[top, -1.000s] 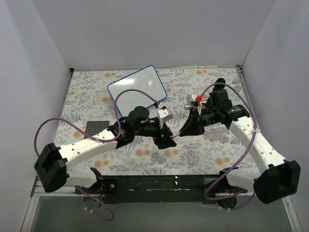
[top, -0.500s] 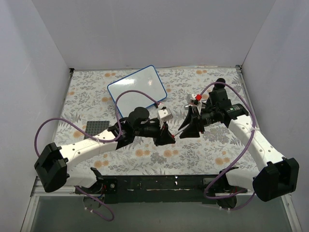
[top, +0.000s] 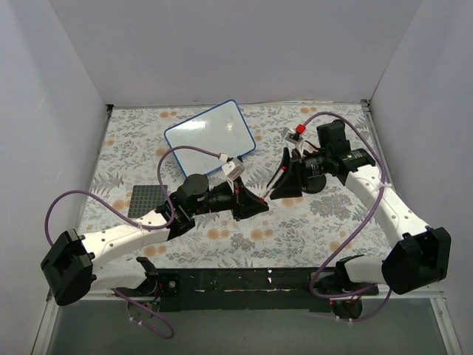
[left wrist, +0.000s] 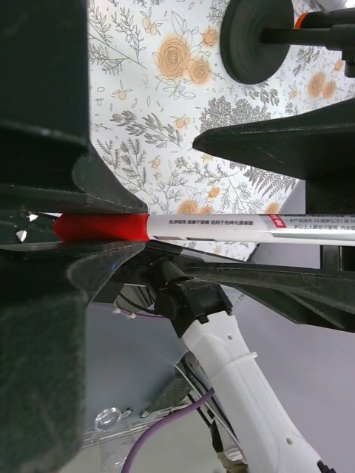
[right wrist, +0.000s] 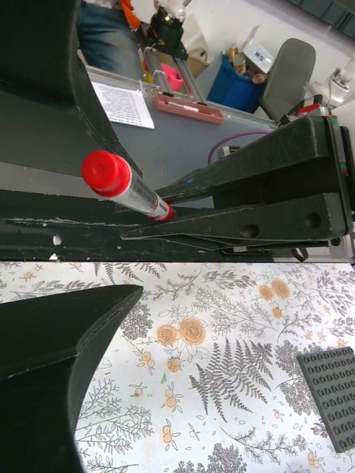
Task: Write a sentence on the whiteboard
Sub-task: Pass from the left arm to the right, then open the whiteboard marker without the cap from the pen cap.
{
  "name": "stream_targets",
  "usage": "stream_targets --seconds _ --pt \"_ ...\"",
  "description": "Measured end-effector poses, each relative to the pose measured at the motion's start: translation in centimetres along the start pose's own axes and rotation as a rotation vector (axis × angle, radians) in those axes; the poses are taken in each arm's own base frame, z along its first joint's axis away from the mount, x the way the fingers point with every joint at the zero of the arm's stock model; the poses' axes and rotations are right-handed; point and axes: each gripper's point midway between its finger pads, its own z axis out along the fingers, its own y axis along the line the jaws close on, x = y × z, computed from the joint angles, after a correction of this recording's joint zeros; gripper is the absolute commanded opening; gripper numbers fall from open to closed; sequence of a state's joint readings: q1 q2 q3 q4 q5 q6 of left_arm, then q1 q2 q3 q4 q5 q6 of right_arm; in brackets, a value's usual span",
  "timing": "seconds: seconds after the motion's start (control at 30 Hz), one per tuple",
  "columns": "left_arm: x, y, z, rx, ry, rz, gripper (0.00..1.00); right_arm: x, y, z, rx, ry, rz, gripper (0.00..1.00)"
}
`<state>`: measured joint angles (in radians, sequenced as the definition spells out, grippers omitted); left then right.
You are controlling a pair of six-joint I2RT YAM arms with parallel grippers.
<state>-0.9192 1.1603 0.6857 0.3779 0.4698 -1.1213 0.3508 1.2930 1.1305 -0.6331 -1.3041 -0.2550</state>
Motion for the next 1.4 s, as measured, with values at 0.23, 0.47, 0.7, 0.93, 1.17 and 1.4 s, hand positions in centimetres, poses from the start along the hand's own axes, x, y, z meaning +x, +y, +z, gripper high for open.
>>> stream_targets --seconds 0.23,0.47,0.7,0.93,1.17,1.4 --pt "-0.9 0.0 0.3 0.000 -0.051 -0.033 0.00 -2.0 -0.3 0.1 0.009 -0.037 0.032 0.60" --pt "-0.8 0.3 0.5 -0.010 -0.060 -0.050 0.00 -2.6 -0.3 0.5 0.000 -0.052 0.049 0.52" --pt "-1.0 0.7 0.5 -0.030 -0.071 -0.051 0.00 -2.1 -0.2 1.0 -0.007 -0.046 0.068 0.47" --pt "-0.8 0.9 0.6 -0.038 -0.069 -0.054 0.00 -2.1 0.0 1.1 -0.015 -0.045 0.060 0.32" --pt "-0.9 0.9 0.6 -0.037 -0.072 -0.054 0.00 -1.9 0.3 1.2 -0.023 -0.046 0.049 0.01" --pt "-0.7 0.6 0.6 -0.015 -0.062 -0.023 0.00 -2.0 0.5 1.0 -0.035 -0.051 0.028 0.01"
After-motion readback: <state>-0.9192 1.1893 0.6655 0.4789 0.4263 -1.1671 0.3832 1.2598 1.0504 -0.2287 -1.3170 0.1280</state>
